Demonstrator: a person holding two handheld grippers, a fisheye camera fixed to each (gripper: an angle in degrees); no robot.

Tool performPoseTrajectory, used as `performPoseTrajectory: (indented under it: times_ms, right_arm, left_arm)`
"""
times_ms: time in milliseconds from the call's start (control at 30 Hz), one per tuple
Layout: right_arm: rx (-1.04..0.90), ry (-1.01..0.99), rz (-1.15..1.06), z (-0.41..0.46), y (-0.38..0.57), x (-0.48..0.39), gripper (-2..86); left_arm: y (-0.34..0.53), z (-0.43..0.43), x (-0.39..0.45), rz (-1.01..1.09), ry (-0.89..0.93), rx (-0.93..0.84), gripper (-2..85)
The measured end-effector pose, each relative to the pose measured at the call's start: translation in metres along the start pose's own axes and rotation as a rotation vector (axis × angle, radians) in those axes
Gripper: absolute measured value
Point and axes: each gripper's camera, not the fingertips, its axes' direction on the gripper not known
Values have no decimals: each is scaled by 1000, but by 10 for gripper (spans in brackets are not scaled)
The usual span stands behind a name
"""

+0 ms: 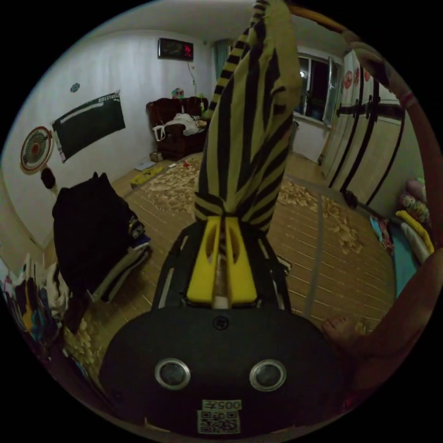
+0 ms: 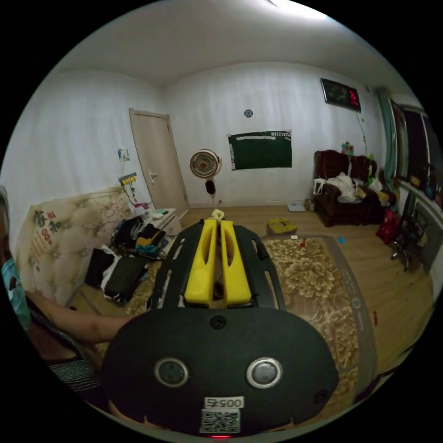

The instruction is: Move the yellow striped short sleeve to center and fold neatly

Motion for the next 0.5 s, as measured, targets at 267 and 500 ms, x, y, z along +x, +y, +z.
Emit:
performPoseTrajectory:
  times_ms: [267,500]
  right_arm:
    - [30,-45,60,-15,2,75,-16]
    - [90,-39,13,-33,-2,110,-16]
  left_arm:
    - [-46,-55,-46,-17,-63,85,1]
    - [-84,-170,-81,93,-114,239,-1]
